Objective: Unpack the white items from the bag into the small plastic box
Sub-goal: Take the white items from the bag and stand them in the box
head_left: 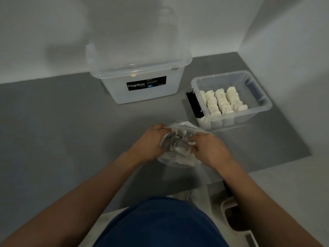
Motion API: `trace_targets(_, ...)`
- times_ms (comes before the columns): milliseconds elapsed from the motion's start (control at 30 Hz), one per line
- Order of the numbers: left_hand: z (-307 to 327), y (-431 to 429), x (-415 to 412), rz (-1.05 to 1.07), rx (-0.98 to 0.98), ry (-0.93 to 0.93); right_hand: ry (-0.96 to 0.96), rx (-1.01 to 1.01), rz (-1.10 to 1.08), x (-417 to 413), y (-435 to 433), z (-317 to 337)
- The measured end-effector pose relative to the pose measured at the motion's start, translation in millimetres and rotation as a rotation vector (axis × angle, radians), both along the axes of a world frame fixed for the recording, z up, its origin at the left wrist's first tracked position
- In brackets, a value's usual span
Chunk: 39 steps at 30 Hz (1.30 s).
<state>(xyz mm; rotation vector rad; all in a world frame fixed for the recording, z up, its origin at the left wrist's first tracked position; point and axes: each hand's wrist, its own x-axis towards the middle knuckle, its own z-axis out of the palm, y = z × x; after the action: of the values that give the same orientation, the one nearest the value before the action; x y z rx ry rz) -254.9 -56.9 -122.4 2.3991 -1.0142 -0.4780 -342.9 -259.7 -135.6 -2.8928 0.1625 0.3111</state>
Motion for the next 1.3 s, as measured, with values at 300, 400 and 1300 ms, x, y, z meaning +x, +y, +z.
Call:
trace_targets(300,-17.4,1.2,-0.9,-0.048,-0.026,-0.054,-0.113,0.031,-0.1,8.9,41.2,-8.0)
trace_targets(400,-13.7,0.9,-4.9,-0.057,-0.044,-0.056,-0.073,-0.025,-0.131,15.3,56.1,-15.9)
trace_targets(1300,-4.2,-12.8,1.1,0.17,-0.096,0.111,-0.441,0.37,-0.298,-34.2,3.0,35.9)
